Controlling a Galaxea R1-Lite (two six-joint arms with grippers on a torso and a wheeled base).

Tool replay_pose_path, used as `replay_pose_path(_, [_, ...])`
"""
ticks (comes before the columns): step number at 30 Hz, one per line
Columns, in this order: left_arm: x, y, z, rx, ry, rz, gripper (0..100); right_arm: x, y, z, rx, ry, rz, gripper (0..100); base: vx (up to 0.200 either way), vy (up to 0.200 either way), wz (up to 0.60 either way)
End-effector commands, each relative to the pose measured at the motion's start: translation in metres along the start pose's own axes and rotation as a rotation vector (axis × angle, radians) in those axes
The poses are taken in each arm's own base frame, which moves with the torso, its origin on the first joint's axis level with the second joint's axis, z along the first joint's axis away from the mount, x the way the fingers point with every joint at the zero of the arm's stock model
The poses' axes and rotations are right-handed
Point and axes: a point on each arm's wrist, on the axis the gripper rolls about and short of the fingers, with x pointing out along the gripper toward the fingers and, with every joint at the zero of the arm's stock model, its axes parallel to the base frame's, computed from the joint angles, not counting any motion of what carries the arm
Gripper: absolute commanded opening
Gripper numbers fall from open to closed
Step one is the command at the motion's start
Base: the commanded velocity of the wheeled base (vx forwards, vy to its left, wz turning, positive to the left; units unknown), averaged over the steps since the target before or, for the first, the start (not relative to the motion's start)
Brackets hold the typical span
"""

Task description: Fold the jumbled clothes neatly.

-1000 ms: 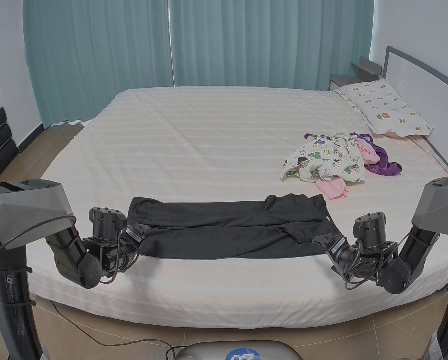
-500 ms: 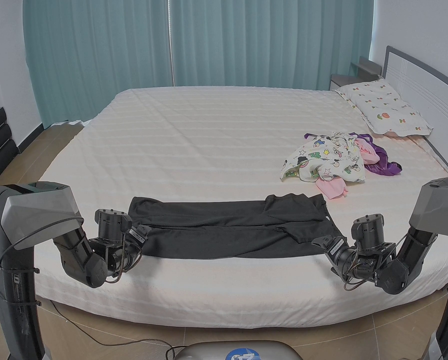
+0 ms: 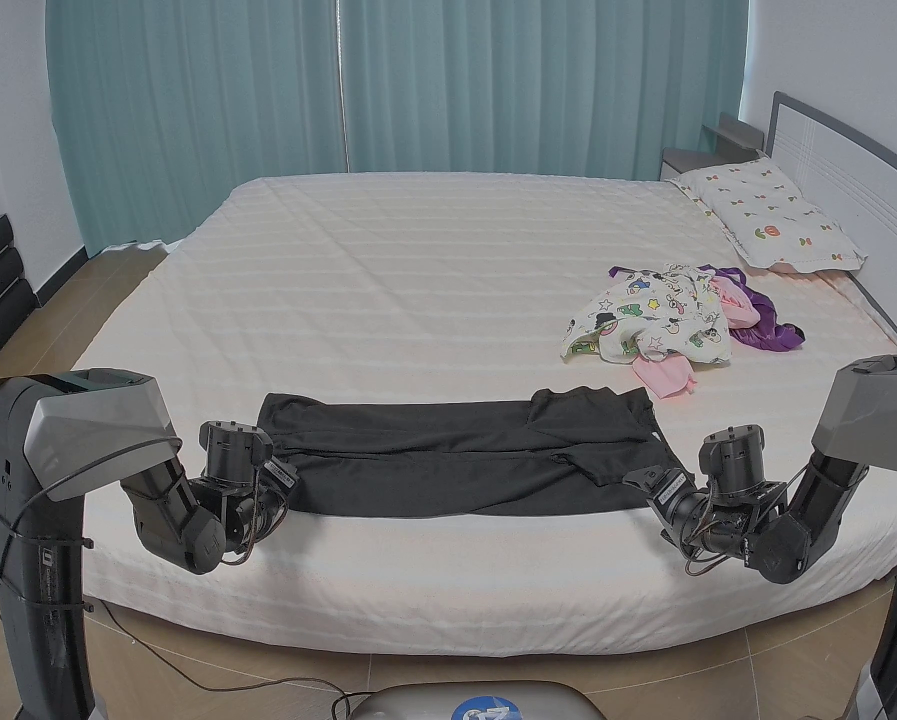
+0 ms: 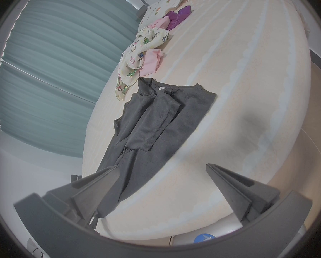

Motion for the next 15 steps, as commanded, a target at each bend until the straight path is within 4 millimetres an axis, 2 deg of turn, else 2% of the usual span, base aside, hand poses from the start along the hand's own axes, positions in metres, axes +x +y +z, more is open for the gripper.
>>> replay_pose_path(1, [0.000, 0.001, 0.000, -0.001, 0.001, 0.005, 0, 0.010, -0.002, 0.002, 0.006, -0.007, -0.010, 100, 0.000, 0.000, 0.00])
replay_pose_path(7, [-0.007, 0.001, 0.002, -0.010, -0.002, 0.005, 0, 0.026, -0.004, 0.003, 0.028, -0.018, -0.021, 100, 0.000, 0.000, 0.00])
replay_pose_path(11, [-0.009, 0.002, 0.003, -0.012, -0.002, 0.010, 0, 0.049, -0.006, 0.001, 0.022, -0.078, -0.056, 100, 0.000, 0.000, 0.00])
replay_pose_path(15, [-0.009, 0.002, 0.004, -0.029, -0.004, 0.009, 0, 0.056, -0.001, 0.002, 0.018, -0.103, -0.047, 100, 0.000, 0.000, 0.00])
